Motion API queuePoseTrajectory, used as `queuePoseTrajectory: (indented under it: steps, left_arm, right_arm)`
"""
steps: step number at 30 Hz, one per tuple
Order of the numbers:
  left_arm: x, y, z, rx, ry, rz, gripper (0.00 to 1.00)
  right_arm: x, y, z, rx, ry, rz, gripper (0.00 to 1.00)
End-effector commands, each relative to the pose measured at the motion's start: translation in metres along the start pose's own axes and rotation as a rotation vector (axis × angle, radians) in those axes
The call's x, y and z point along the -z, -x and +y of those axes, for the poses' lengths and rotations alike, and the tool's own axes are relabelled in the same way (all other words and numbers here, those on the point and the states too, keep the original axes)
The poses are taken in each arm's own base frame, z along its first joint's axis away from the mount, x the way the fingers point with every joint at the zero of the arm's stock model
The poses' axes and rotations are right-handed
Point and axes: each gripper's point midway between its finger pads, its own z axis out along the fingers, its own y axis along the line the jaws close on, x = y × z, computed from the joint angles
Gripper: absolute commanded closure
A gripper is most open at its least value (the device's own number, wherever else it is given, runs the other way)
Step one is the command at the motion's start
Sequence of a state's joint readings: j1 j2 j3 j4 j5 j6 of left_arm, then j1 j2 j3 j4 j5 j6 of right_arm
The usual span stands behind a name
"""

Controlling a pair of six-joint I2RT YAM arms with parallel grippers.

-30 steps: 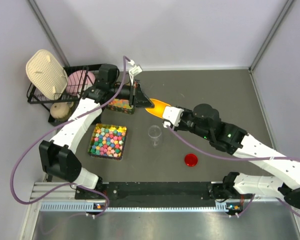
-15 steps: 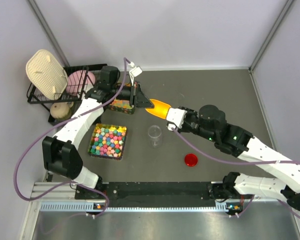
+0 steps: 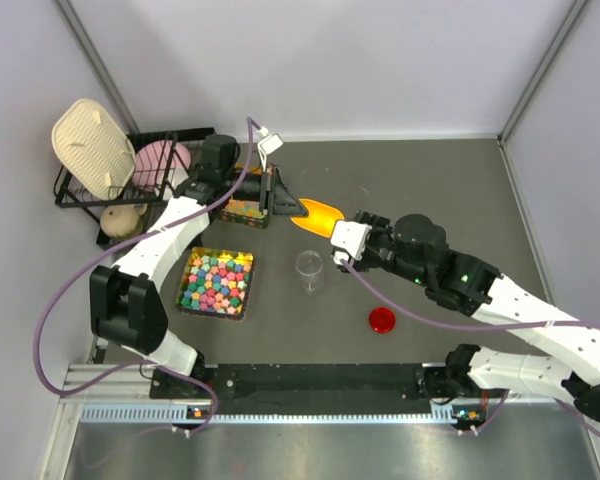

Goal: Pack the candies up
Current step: Adjust the spatula.

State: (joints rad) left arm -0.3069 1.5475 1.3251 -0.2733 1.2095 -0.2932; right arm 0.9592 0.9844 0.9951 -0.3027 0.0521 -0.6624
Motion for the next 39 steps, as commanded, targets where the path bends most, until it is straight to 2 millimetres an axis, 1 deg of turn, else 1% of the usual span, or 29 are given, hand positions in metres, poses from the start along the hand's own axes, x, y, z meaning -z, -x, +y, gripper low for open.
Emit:
queuePoseTrajectory:
  steps: [1,5,9,11,18,20,21,23,27,31,35,39]
  left_arm:
    - [0.004,0.008,-0.017,-0.065,-0.059,-0.016,1.00]
    - [0.004,0.006,-0.019,-0.064,-0.072,-0.010,1.00]
    - [0.004,0.005,-0.020,-0.062,-0.079,-0.008,1.00]
    - [0.005,0.004,-0.024,-0.064,-0.093,-0.005,1.00]
    - [0.008,0.005,-0.028,-0.103,-0.082,-0.013,1.00]
    - [0.009,0.005,-0.028,-0.102,-0.075,-0.012,1.00]
    - [0.009,0.004,-0.028,-0.104,-0.073,-0.011,1.00]
    - [0.009,0.004,-0.028,-0.102,-0.070,-0.012,1.00]
    - [0.009,0.004,-0.029,-0.102,-0.076,-0.011,1.00]
    - [0.008,0.003,-0.028,-0.101,-0.079,-0.009,1.00]
    - [0.008,0.002,-0.027,-0.097,-0.080,-0.007,1.00]
    - [0.008,0.001,-0.026,-0.094,-0.080,-0.006,1.00]
  right_arm:
    - [-0.002,0.014,-0.016,0.010,-0.076,-0.048,0.39]
    - [-0.005,0.011,-0.018,0.019,-0.095,-0.041,0.41]
    - [-0.010,0.009,-0.015,0.020,-0.078,-0.040,0.49]
    - [-0.012,0.005,-0.015,0.027,-0.082,-0.027,0.50]
    - [-0.011,-0.005,-0.022,0.011,-0.101,-0.005,0.55]
    - [-0.010,-0.004,-0.023,0.007,-0.101,-0.013,0.57]
    - [-0.010,-0.004,-0.022,0.007,-0.097,-0.015,0.61]
    - [-0.011,-0.002,-0.019,0.001,-0.084,-0.025,0.65]
    - [-0.018,-0.004,-0.015,0.002,-0.064,-0.018,0.66]
    - [-0.023,-0.001,-0.011,-0.010,-0.039,-0.026,0.67]
    - [-0.027,0.002,-0.011,-0.013,-0.029,-0.030,0.79]
    - [-0.030,0.005,-0.006,-0.033,-0.009,-0.040,0.82]
